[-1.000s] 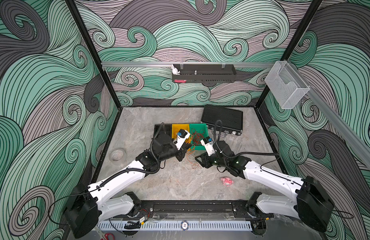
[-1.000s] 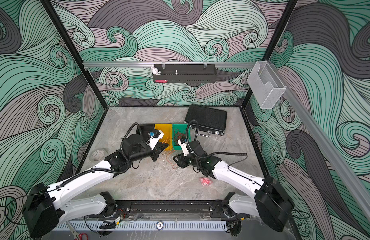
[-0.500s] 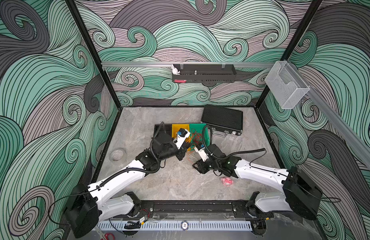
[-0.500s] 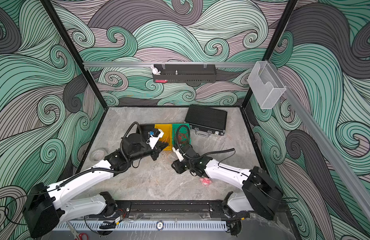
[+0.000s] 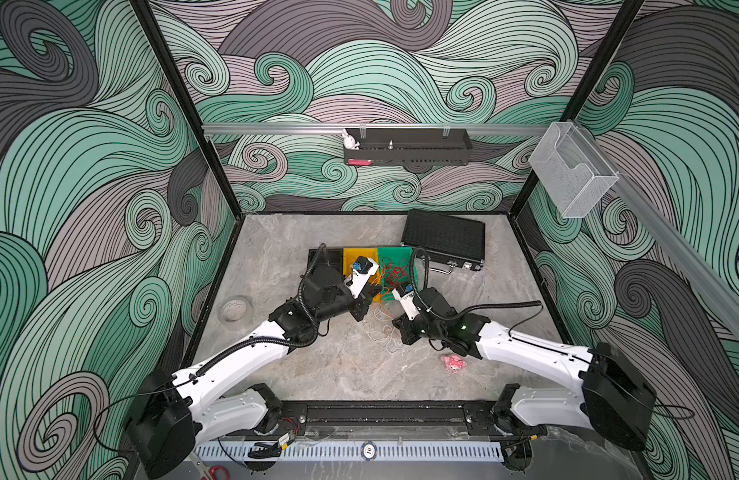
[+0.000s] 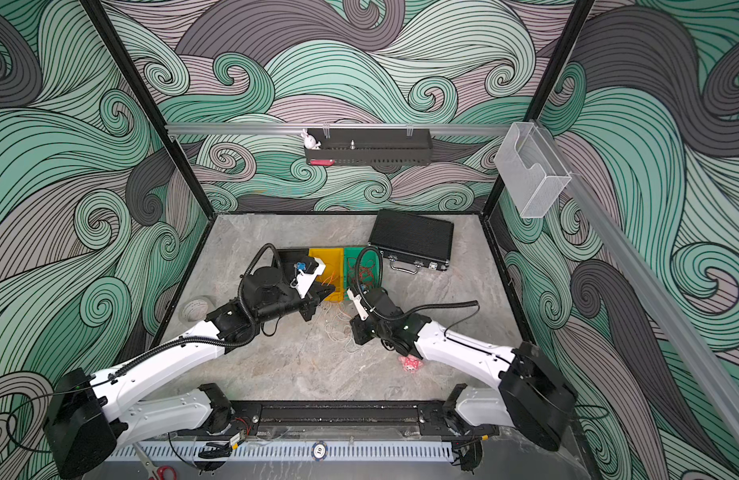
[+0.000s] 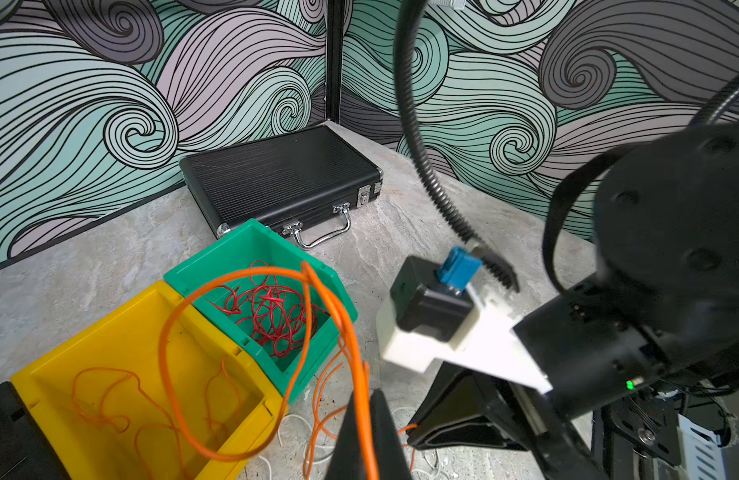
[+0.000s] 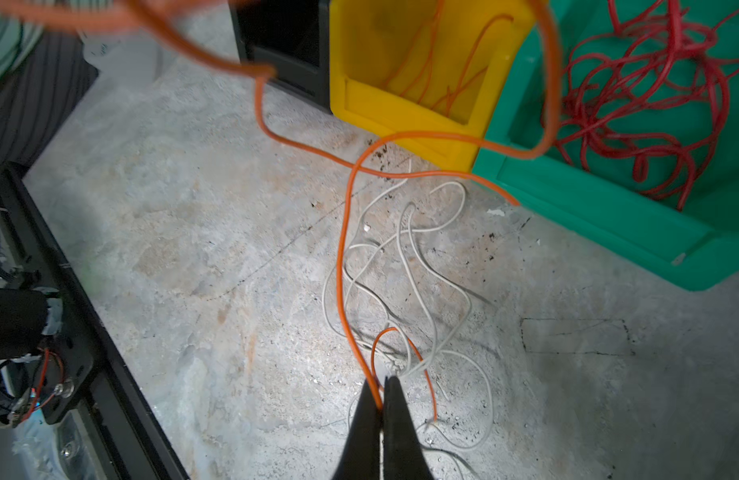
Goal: Untangle the cables
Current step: 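Lift the orange wire out of the tangle toward the left gripper with right gripper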
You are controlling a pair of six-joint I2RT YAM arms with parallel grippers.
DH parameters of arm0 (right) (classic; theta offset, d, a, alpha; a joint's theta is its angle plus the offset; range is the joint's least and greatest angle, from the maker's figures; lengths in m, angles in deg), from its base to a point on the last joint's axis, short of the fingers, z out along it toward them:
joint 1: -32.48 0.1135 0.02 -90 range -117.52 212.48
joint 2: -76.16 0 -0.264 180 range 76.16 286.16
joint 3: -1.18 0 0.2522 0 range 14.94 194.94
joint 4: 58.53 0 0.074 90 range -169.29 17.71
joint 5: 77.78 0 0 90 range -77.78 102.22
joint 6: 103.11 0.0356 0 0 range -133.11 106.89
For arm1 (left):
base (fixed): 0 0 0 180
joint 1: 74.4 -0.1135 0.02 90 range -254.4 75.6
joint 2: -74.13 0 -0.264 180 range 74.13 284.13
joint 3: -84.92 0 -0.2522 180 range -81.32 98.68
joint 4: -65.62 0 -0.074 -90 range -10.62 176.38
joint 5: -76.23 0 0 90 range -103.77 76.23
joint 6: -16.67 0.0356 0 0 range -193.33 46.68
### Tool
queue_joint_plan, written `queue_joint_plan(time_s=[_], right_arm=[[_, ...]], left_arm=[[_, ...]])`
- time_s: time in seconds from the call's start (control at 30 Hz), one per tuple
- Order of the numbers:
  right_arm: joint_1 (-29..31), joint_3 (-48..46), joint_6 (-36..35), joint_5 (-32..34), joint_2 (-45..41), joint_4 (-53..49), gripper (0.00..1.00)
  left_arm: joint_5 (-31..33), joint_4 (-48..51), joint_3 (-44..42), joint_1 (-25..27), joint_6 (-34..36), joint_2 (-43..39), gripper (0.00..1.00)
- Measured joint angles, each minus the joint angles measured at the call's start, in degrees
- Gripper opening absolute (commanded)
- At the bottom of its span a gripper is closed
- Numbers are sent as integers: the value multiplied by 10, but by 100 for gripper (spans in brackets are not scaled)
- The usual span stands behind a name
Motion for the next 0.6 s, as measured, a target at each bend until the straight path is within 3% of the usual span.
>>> queue_joint_plan(time_s=[0.17,0.37,0.6], right_arm=[[0,0,7,3,-57,-2,0],[-2,7,20,1,-62,-18,0],[-9,9,38,-22,-61,-5,0]], left_arm=[[-1,8,-2,0,-12,-12,0],[-22,14,-18,0,-42,-19,0],[-88,14,-24,0,-71,1,0]])
